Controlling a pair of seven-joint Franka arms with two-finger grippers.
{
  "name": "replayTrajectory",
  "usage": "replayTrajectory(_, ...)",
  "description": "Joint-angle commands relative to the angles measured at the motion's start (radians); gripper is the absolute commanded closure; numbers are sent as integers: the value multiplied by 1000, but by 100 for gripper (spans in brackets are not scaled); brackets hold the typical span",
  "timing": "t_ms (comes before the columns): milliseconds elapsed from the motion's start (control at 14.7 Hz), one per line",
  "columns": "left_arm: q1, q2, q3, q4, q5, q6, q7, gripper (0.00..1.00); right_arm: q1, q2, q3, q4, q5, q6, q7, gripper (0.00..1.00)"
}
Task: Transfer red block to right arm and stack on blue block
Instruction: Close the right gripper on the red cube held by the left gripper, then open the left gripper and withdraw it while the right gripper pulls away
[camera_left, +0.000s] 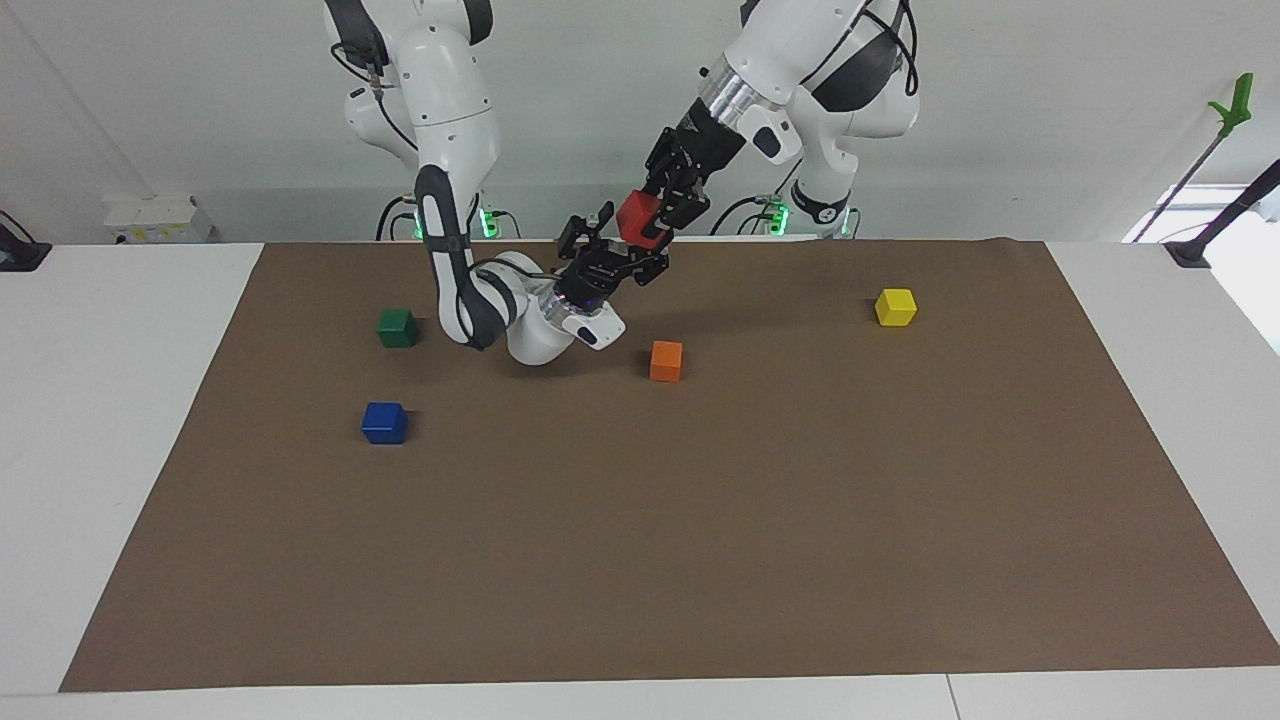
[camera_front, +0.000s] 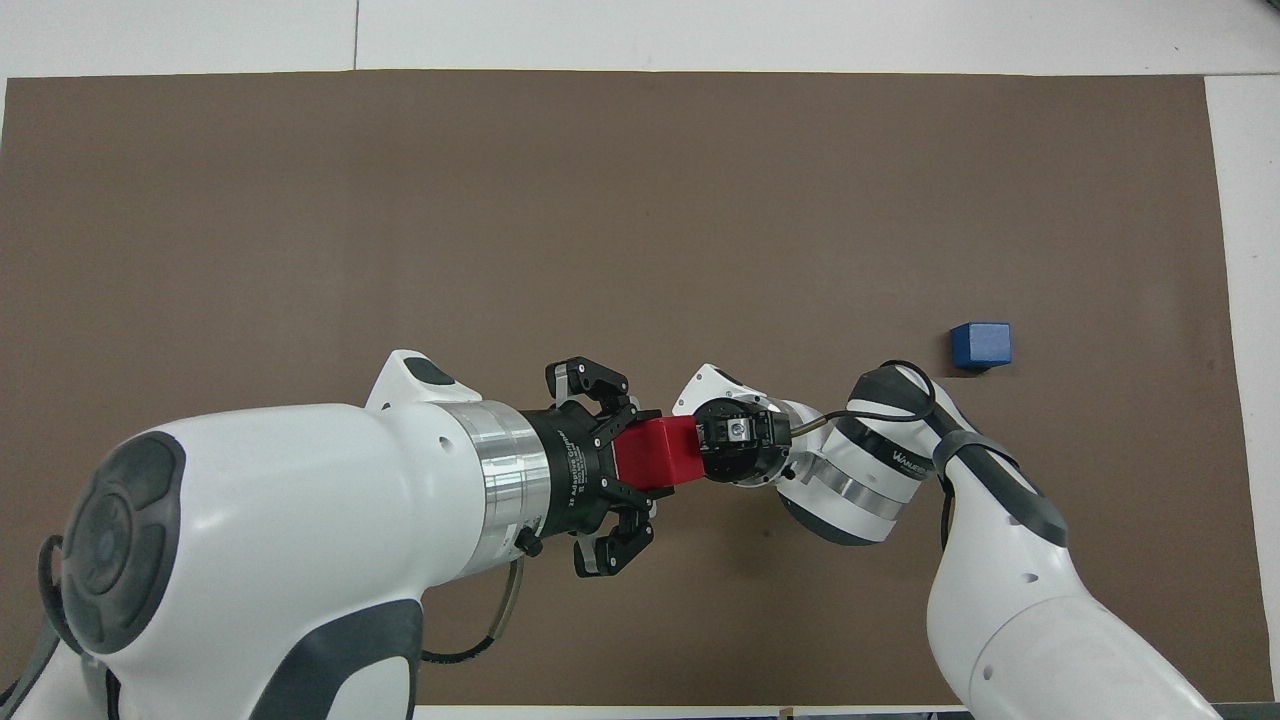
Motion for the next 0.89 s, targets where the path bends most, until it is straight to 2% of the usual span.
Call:
replayTrajectory(0,-10,-30,13,-33,-27,13,-8,100,6,12,4,9,15,27,-27,3)
replayTrajectory(68,-10,-30,13,-33,-28,10,-8,100,6,12,4,8,6,30,-27,11)
replayTrajectory(136,-9,-30,13,-33,-28,9,-8,100,6,12,4,3,3,32,-28,36)
replayTrajectory(205,-7,-30,13,-33,-28,9,-7,100,6,9,4,2,-3,35,-30,92)
replayTrajectory(273,-6,-30,13,-33,-28,7,-7,100,6,3,3,2,-11,59,-39,100)
replayTrajectory(409,-3,-32,15,-33,-28,6,-7,100,-1,-4,3,2,-48,101,-41,100)
replayTrajectory(682,-6,-32,15,-34,-25,4,3,100,-6,-9,3,3,-62,107,-41,100)
replayTrajectory(750,-3,-32,16,-34,-24,-2,3,89,-6,-9,3,3,-62,109,-41,100)
replayTrajectory(818,1,-32,16,-33,-24,-10,1,53,-6,-9,3,5,-60,109,-41,100)
